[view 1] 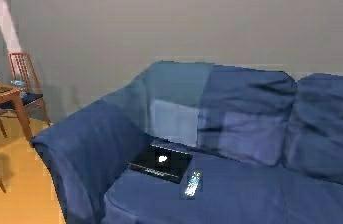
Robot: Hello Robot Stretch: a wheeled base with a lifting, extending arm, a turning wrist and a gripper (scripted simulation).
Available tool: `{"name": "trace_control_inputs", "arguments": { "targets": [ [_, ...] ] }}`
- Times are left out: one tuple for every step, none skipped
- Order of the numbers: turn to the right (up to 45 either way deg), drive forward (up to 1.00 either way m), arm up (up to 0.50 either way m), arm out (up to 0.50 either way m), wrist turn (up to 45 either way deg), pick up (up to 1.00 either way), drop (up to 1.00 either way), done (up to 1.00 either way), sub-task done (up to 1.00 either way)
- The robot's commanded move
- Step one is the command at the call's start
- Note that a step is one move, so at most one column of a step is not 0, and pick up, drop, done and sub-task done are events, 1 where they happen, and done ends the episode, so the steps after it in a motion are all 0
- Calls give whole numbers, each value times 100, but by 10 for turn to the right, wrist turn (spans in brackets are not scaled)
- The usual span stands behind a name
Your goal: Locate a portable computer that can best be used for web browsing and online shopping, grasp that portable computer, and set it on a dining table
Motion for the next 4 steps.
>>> {"name": "trace_control_inputs", "arguments": {
  "targets": [
    [450, 0, 0, 0, 0, 0, 0, 0, 0],
    [120, 0, 0, 0, 0, 0, 0, 0, 0],
    [0, 40, 0, 0, 0, 0, 0, 0, 0],
    [-450, 0, 0, 0, 0, 0, 0, 0, 0]
  ]
}}
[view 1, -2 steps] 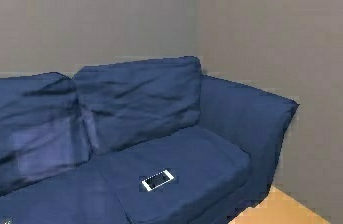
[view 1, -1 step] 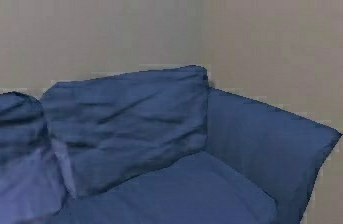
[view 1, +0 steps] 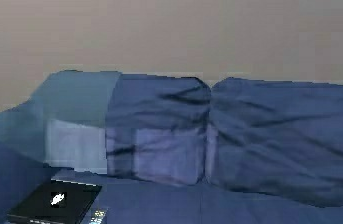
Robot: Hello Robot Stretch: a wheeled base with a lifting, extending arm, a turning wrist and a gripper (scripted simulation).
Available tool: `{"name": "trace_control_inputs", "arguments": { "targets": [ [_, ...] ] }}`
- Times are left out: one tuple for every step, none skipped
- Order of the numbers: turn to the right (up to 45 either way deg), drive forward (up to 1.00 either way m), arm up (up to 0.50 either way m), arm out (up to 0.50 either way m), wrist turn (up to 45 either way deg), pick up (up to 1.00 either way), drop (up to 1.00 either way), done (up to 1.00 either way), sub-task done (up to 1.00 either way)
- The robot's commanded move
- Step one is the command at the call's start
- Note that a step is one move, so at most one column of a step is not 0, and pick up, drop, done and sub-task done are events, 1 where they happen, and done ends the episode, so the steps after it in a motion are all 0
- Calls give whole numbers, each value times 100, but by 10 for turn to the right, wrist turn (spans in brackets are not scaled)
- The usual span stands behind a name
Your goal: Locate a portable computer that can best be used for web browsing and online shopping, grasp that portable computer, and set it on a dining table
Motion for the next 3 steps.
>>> {"name": "trace_control_inputs", "arguments": {
  "targets": [
    [-450, 0, 0, 0, 0, 0, 0, 0, 0],
    [-450, 0, 0, 0, 0, 0, 0, 0, 0],
    [-300, 0, 0, 0, 0, 0, 0, 0, 0]
  ]
}}
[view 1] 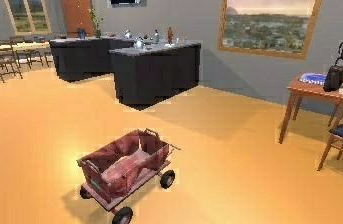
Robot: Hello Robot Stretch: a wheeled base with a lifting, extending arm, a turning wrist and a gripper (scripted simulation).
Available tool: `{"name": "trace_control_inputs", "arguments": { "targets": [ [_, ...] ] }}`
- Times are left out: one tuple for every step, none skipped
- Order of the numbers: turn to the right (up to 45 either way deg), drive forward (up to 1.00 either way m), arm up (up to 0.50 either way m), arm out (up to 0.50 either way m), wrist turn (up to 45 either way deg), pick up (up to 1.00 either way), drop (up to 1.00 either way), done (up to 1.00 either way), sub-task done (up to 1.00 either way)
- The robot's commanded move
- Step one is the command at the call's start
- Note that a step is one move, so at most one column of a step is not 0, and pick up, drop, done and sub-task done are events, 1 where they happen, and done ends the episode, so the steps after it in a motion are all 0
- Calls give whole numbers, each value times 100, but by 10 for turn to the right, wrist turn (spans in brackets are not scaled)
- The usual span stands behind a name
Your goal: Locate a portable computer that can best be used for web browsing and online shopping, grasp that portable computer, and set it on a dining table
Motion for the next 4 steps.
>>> {"name": "trace_control_inputs", "arguments": {
  "targets": [
    [0, 0, 50, 0, 0, 0, 0, 0, 0],
    [0, 0, 14, 0, 0, 0, 0, 0, 0],
    [0, 0, 0, 46, 0, 0, 0, 0, 0],
    [0, 0, 0, 0, 450, 0, 0, 0, 0]
  ]
}}
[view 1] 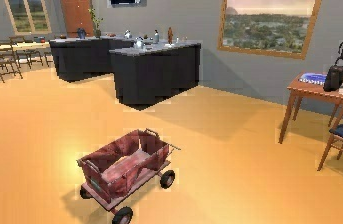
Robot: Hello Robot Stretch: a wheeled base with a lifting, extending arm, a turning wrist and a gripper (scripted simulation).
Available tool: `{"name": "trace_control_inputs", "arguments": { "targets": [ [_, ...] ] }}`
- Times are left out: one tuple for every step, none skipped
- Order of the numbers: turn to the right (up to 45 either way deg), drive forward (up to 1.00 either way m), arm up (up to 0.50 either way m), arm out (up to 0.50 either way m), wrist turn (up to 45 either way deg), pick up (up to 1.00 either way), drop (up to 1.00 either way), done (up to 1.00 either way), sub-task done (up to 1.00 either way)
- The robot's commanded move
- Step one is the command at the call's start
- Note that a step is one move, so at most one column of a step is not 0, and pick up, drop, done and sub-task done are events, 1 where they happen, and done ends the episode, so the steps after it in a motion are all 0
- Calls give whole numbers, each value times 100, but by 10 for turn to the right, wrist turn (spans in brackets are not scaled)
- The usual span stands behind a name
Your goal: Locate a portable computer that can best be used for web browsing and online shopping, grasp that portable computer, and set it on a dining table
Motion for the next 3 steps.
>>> {"name": "trace_control_inputs", "arguments": {
  "targets": [
    [0, 0, 0, 0, 450, 0, 0, 0, 0],
    [0, 0, 0, 0, 450, 0, 0, 0, 0],
    [0, 0, 0, 0, 240, 0, 0, 0, 0]
  ]
}}
